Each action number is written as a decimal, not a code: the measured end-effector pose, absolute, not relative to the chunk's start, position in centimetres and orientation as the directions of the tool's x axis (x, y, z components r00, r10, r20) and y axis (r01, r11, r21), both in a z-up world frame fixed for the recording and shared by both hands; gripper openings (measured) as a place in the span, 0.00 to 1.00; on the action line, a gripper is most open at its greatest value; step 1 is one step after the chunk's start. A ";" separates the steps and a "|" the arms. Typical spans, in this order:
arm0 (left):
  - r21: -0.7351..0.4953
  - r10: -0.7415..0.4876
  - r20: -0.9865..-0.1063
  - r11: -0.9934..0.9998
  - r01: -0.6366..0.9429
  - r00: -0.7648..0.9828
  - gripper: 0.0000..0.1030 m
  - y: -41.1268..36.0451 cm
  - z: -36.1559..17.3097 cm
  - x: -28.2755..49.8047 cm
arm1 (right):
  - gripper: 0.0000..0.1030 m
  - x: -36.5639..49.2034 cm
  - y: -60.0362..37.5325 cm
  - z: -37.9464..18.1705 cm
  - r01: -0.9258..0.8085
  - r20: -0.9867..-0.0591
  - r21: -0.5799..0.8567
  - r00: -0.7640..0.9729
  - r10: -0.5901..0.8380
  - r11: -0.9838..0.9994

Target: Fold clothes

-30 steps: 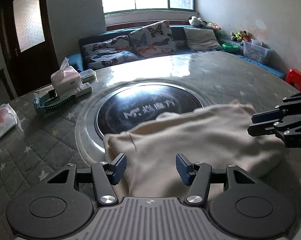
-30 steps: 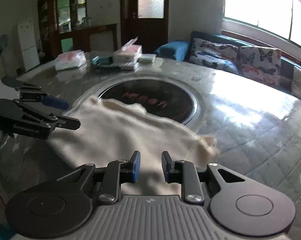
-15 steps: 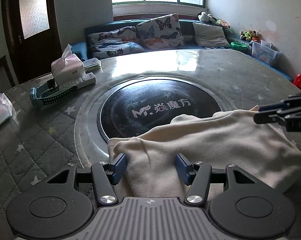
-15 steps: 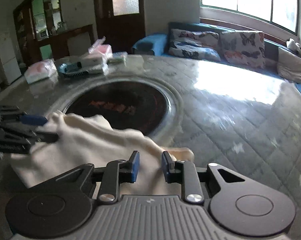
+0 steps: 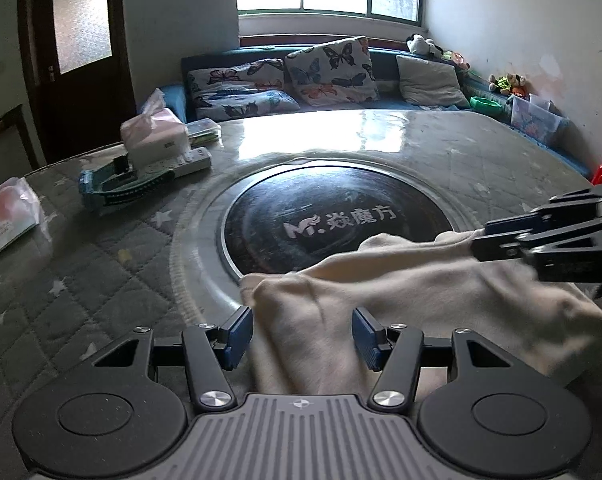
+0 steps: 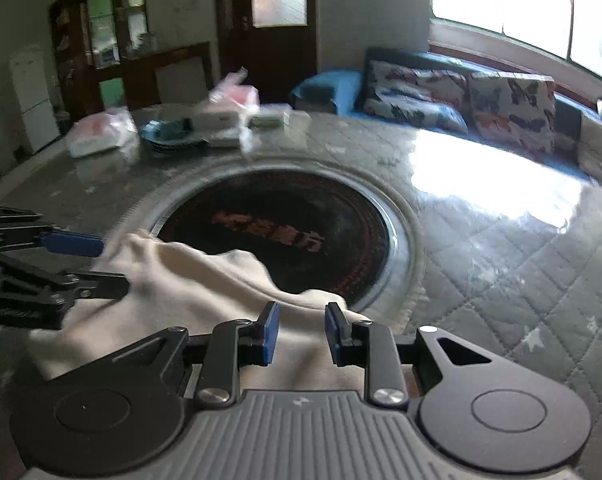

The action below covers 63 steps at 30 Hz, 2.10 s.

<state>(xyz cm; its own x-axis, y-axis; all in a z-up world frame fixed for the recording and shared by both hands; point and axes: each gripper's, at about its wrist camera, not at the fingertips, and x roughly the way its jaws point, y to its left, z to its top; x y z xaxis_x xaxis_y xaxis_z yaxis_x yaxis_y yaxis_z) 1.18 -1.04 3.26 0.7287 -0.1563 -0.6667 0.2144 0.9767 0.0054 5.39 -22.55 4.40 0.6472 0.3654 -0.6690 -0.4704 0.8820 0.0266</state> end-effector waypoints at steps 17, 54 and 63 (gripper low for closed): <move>-0.013 -0.125 -0.674 0.987 0.158 0.728 0.57 1.4 2.7 -1.2 | 0.32 -3.5 -16.5 3.9 -0.694 -0.685 -0.094 0.565 0.460 0.714; -0.374 -0.225 -0.727 0.922 -0.100 0.649 0.73 5.9 3.9 0.7 | 0.20 -4.5 -7.7 2.7 -0.785 -0.668 -0.160 0.532 0.520 0.598; -0.483 -0.300 -0.720 0.864 -0.142 0.626 0.73 5.5 3.4 1.5 | 0.12 -1.9 -11.6 5.7 -0.731 -0.619 0.103 0.484 0.618 0.675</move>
